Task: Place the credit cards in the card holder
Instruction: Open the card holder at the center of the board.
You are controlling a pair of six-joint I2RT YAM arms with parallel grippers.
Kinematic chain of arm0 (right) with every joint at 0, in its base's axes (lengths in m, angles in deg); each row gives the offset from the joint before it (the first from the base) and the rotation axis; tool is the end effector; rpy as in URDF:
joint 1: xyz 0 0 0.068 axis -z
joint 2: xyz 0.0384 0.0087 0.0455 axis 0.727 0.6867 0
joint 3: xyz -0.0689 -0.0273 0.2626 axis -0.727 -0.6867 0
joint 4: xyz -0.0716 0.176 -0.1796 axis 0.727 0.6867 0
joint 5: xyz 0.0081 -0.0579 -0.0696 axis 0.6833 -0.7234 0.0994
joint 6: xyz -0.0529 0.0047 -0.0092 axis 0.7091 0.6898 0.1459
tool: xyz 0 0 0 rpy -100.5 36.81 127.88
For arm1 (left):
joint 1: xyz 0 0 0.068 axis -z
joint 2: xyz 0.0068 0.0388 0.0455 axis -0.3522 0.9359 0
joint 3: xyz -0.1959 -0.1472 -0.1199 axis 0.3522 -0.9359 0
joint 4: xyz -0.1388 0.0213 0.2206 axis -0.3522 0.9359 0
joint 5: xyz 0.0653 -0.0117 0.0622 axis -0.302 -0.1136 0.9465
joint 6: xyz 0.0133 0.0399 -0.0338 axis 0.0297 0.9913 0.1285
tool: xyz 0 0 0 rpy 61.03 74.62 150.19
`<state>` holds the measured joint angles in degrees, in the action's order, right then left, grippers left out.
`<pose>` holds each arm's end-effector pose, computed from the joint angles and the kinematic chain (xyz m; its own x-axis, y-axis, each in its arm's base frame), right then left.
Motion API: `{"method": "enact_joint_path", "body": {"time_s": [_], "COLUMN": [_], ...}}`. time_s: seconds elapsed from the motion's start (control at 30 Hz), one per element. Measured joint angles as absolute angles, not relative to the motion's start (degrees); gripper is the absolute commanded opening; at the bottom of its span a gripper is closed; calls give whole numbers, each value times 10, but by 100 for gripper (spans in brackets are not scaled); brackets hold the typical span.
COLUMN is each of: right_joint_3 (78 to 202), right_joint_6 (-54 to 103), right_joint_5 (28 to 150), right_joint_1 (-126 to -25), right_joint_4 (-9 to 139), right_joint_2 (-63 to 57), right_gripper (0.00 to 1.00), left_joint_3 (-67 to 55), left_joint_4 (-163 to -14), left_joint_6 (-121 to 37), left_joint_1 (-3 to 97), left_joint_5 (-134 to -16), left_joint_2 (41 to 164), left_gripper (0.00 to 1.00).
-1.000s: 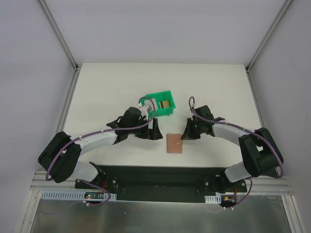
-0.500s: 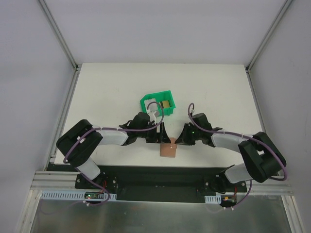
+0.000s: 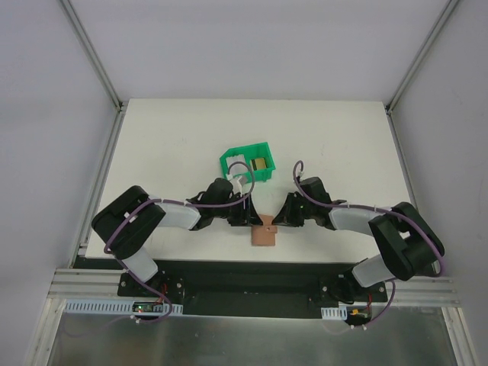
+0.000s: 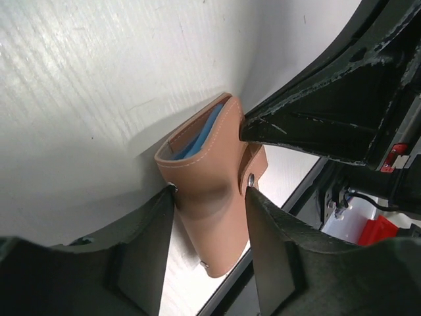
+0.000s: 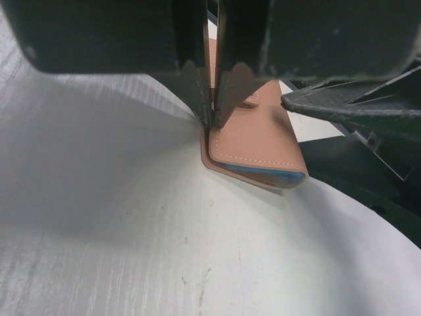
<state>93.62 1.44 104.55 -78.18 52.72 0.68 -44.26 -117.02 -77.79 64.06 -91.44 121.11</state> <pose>0.2151 0.1483 0.1345 -0.8741 0.0046 -0.4857 -0.3267 0.7343 0.5950 0.2116 -0.2209 0.1418 -0.8941 -0.0653 -0.4431 0.3467 0.5252 -0.7772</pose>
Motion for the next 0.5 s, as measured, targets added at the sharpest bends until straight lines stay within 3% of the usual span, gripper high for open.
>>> {"method": "enact_joint_path", "body": {"time_s": [0.1,0.23,0.33,0.43,0.5], "right_joint_3": [937,940,940,940,940], "right_joint_6": [14,15,15,15,15], "right_joint_5": [1048,1053,1059,1065,1069], "right_joint_1": [-782,-782,-782,-782,-782], "right_joint_4": [524,522,517,508,504], "right_joint_2": [10,15,18,22,24], "right_gripper": [7,7,8,9,10], "left_joint_3": [-446,-448,-448,-448,-447], "left_joint_4": [-1165,-1157,-1155,-1151,-1147], "left_joint_6": [-778,-772,-765,-756,-750], "left_joint_1": [641,641,641,642,642], "left_joint_5": [-915,-915,-915,-915,-915], "left_joint_2": [1211,1207,1202,1200,1200], "left_gripper": [27,30,42,40,29]}}
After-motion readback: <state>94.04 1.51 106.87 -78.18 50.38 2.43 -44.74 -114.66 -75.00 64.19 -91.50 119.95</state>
